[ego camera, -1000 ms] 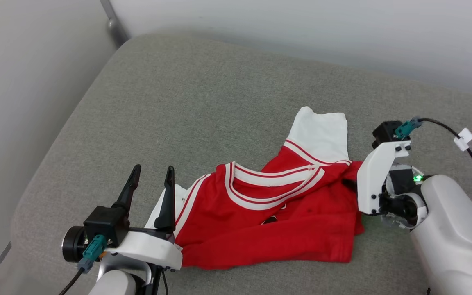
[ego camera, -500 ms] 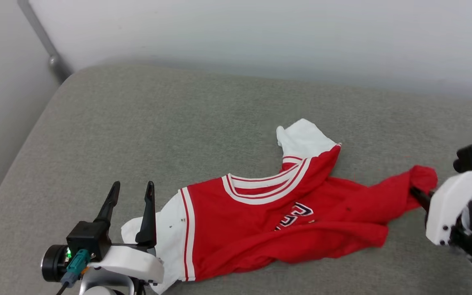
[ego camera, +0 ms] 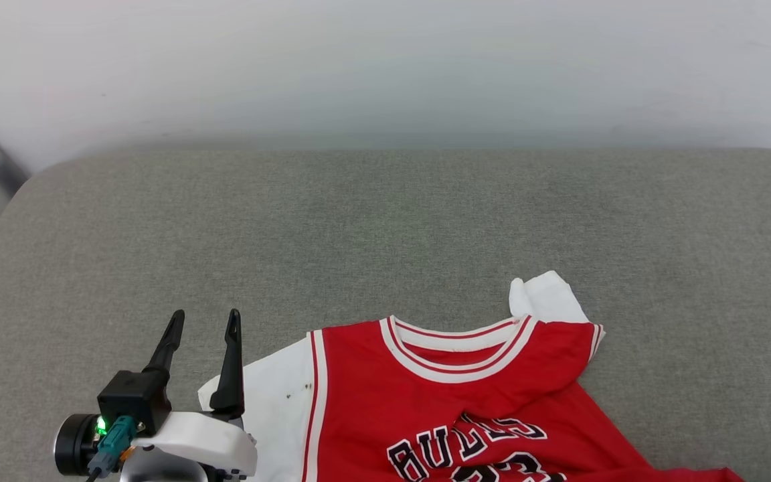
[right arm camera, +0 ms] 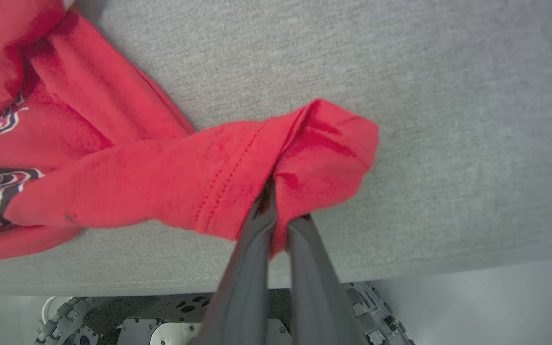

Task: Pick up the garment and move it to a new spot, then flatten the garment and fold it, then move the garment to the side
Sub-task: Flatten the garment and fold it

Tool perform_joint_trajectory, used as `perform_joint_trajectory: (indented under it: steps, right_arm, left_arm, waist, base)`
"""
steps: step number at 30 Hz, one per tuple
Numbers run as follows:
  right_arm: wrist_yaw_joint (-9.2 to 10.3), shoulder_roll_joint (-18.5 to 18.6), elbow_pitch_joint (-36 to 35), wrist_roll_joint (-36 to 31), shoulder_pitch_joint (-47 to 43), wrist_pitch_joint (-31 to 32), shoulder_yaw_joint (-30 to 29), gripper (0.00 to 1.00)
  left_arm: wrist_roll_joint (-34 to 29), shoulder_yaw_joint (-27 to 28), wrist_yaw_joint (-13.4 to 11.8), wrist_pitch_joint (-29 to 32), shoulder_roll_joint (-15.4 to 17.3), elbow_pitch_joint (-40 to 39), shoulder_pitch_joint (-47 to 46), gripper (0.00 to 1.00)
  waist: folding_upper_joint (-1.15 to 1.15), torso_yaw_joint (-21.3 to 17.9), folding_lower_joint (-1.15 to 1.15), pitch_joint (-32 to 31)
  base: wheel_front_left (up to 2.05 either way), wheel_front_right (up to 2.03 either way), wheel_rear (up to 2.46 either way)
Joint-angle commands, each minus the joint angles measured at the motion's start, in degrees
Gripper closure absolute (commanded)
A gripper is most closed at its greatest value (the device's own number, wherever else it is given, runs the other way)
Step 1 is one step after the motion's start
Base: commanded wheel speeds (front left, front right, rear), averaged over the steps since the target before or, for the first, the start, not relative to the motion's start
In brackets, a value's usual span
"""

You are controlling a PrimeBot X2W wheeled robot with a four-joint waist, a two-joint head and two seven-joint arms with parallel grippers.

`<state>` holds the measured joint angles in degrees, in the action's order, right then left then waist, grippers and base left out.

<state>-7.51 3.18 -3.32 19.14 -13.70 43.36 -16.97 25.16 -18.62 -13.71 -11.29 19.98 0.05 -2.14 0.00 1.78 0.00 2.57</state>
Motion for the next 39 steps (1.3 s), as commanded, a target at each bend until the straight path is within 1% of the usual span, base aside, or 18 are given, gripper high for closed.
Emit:
perform_joint_trajectory:
  steps: [1, 5, 9, 12, 15, 18, 20, 24, 26, 29, 35, 39]
  right_arm:
    - [0.04, -0.30, 0.04, 0.06, -0.33, -0.87, 0.00, 0.00]
    - [0.04, -0.32, -0.02, 0.07, 1.03, -8.52, -0.28, 0.00]
    - [0.03, -0.33, 0.33, -2.18, 5.01, -16.41, -1.27, 0.00]
    - [0.04, -0.18, 2.67, -3.71, 9.63, -19.33, -1.58, 0.00]
    - [0.03, 0.74, 6.05, -3.59, 15.73, -19.73, -0.74, 0.00]
    - [0.04, 2.39, 10.96, -3.04, 21.74, -17.08, 0.59, 0.00]
    - [0.04, 4.05, 14.48, -2.43, 25.99, -13.88, 1.67, 0.00]
    - [0.03, 6.85, 20.58, -1.23, 33.79, -5.86, 5.12, 0.00]
    - [0.04, 7.67, 23.01, -0.60, 37.48, -1.70, 6.25, 0.00]
    - [0.04, 8.49, 25.48, -1.43, 41.92, 3.41, 8.36, 0.00]
    - [0.04, 9.59, 30.79, -3.41, 47.69, 9.06, 11.19, 0.00]
    - [0.04, 9.69, 35.31, -3.65, 47.80, 11.68, 12.13, 0.00]
  left_arm:
    - [0.30, 0.03, -0.29, -0.06, 0.39, -0.18, 0.80, 0.00]
    - [0.66, 0.27, -0.52, 0.29, 0.58, -0.50, 1.38, 0.00]
    - [0.76, 0.36, -0.81, 0.42, 0.71, -0.76, 1.63, 0.00]
    - [0.77, 0.18, -0.76, 0.49, 0.65, -0.99, 0.79, 0.00]
    - [0.29, -0.29, -0.36, 0.40, 0.59, -1.12, -0.79, 0.00]
    - [-0.08, -0.93, 0.05, 0.20, 0.17, -1.22, -2.28, 0.00]
    - [-0.34, -1.62, 0.56, -0.02, -0.06, -1.17, -3.62, 0.00]
    - [-1.01, -2.53, 1.64, -0.72, -0.70, -0.74, -6.27, 0.00]
    - [-1.35, -2.92, 1.96, -1.10, -1.16, -0.49, -7.62, 0.00]
    - [-1.72, -3.48, 2.51, -1.69, -1.96, 0.01, -9.47, 0.00]
    - [-1.81, -4.19, 3.61, -2.79, -3.74, 1.85, -12.18, 0.00]
    - [-1.81, -4.15, 4.17, -3.37, -4.65, 3.11, -12.81, 0.00]
  waist:
    - [0.00, -0.25, 0.00, -0.09]
    - [0.00, -1.10, 0.00, -0.24]
    - [0.00, -1.40, 0.00, -0.24]
    - [0.00, -1.25, 0.00, 0.30]
    - [0.00, -0.52, 0.00, 1.57]
    - [0.00, 0.72, 0.00, 3.19]
    - [0.00, 2.00, 0.00, 4.49]
    - [0.00, 4.46, 0.00, 7.44]
    - [0.00, 5.77, 0.00, 9.01]
    - [0.00, 7.49, 0.00, 11.02]
    - [0.00, 9.99, 0.00, 14.07]
    - [0.00, 10.84, 0.00, 14.83]
  base:
    - [0.00, 0.00, 0.00]
    - [0.00, 0.00, 0.00]
    - [0.00, 0.00, 0.00]
    - [0.00, 0.00, 0.00]
    - [0.00, 0.00, 0.00]
    - [0.00, 0.00, 0.00]
    - [0.00, 0.00, 0.00]
    - [0.00, 0.00, 0.00]
    - [0.00, 0.00, 0.00]
    - [0.00, 0.00, 0.00]
    - [0.00, 0.00, 0.00]
    - [0.00, 0.00, 0.00]
